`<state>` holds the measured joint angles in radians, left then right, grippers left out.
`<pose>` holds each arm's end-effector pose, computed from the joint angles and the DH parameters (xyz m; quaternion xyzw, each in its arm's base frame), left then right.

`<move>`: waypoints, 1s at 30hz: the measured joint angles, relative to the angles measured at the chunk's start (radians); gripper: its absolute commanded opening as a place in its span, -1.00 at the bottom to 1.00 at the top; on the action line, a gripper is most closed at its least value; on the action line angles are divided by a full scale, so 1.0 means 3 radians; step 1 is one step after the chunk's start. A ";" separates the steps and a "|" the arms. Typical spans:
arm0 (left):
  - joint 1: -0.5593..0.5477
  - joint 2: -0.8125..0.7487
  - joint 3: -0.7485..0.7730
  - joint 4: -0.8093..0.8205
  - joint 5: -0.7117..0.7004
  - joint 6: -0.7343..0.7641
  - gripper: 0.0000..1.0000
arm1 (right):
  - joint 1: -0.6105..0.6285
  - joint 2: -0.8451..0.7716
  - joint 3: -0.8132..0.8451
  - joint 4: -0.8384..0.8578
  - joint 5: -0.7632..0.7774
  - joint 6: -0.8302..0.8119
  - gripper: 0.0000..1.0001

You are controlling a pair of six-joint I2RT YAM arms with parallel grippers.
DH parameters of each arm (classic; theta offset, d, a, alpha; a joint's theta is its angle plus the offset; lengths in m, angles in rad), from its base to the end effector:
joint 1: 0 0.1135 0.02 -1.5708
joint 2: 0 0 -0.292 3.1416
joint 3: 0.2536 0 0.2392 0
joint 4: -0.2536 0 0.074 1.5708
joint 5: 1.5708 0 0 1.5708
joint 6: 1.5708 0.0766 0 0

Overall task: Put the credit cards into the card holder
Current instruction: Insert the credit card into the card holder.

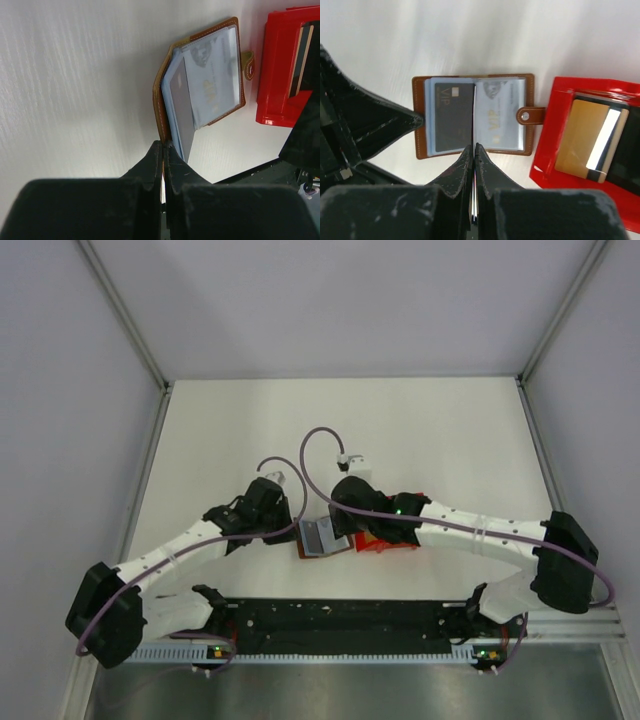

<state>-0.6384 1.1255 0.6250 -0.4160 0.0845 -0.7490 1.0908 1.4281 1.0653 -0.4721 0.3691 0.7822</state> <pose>0.1709 -0.1349 0.1993 -0.0387 0.9454 -0.2360 0.2213 0.1695 0.2656 0.2687 -0.0757 0.9165 0.1833 0.3475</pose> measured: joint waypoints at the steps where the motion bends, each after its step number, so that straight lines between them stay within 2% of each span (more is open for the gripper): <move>1: 0.0000 -0.0006 0.0000 -0.0005 0.0001 0.0000 -1.00 | 0.0000 -0.0015 -0.0047 0.0089 -0.0066 -0.0023 -1.00; 7: 0.0000 -0.0067 -0.0003 -0.0033 0.0003 0.0001 -1.00 | -0.0001 -0.0089 -0.0343 0.0477 -0.0439 -0.0109 -1.00; 16: 0.0000 -0.0109 -0.0014 -0.0037 0.0003 0.0003 -1.00 | -0.0003 -0.0090 -0.0370 0.0782 -0.0673 -0.0070 -1.00; 22: 0.0000 -0.0139 -0.0023 -0.0039 0.0004 0.0001 -1.00 | -0.0003 -0.0053 -0.0370 0.0872 -0.0666 0.0067 -1.00; 30: 0.0000 -0.0146 -0.0031 -0.0038 0.0004 0.0001 -1.00 | 0.0084 0.0263 -0.0370 0.0952 -0.0445 0.0226 -1.00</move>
<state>-0.6384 1.0817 0.6159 -0.4274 0.0856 -0.7486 1.1160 1.5070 0.9543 -0.1864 0.2356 0.8501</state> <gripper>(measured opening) 0.011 0.006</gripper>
